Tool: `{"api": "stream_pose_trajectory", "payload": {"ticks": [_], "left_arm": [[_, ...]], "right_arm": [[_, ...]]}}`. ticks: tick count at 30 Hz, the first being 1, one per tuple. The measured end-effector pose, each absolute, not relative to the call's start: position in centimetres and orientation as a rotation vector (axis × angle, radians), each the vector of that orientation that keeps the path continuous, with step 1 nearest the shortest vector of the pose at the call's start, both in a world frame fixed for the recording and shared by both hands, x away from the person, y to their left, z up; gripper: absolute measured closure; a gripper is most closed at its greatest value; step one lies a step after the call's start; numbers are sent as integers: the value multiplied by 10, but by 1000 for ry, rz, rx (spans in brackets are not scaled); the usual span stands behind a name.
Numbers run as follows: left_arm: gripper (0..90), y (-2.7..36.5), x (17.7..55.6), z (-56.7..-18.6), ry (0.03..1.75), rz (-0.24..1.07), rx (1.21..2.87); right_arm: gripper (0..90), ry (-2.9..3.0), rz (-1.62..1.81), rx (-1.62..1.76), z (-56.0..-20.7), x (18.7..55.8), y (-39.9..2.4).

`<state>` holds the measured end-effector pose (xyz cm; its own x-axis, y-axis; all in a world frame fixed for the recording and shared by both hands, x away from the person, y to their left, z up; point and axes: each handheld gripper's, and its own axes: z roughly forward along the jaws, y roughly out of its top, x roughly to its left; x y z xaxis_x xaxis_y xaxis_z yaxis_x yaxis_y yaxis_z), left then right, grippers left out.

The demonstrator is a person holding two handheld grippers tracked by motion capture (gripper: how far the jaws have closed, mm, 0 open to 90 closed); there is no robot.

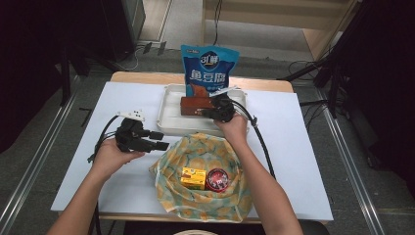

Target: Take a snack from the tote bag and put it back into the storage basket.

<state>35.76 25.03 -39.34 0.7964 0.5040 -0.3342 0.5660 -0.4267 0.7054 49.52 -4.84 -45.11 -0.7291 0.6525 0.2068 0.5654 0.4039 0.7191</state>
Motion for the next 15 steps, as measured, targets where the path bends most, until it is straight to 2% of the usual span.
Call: {"api": "stream_pose_trajectory", "payload": {"ticks": [11, 15], "left_arm": [[431, 251, 358, -393, 795, -94, 2101], [430, 250, 357, -394, 794, -89, 2107]], "right_arm": [[893, 2579, 1280, 1094, -447, 489, -57], [854, 2574, 1288, 1071, -439, 485, -59]]}}
